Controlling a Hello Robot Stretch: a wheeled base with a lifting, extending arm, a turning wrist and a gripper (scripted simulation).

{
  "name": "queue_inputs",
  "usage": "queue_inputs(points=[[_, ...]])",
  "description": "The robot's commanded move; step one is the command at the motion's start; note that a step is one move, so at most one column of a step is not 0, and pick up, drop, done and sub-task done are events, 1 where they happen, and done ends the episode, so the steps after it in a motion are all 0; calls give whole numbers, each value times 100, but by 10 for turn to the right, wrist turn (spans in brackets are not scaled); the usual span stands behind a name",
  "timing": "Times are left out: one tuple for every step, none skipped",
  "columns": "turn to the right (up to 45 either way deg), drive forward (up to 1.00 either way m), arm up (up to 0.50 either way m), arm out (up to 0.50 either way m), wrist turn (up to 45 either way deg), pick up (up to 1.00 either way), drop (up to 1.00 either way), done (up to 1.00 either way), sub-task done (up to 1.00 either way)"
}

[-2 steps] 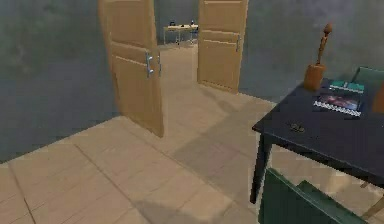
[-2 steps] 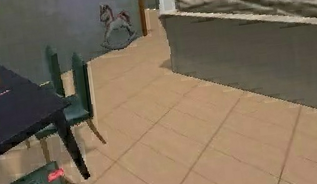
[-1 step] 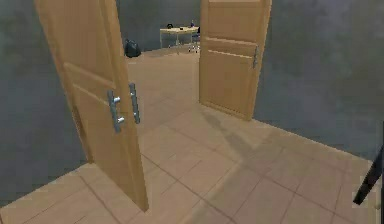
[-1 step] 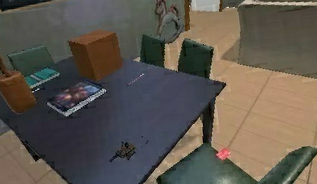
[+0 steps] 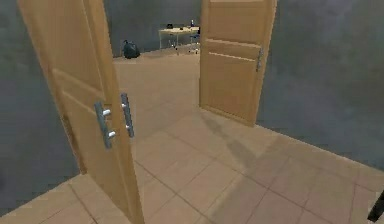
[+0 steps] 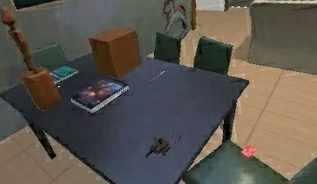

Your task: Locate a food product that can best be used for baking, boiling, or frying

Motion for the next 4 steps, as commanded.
queue_inputs(points=[[30, 0, 0, 0, 0, 0, 0, 0, 0], [-450, 0, 0, 0, 0, 0, 0, 0, 0], [-450, 0, 0, 0, 0, 0, 0, 0, 0], [-30, 0, 0, 0, 0, 0, 0, 0, 0]])
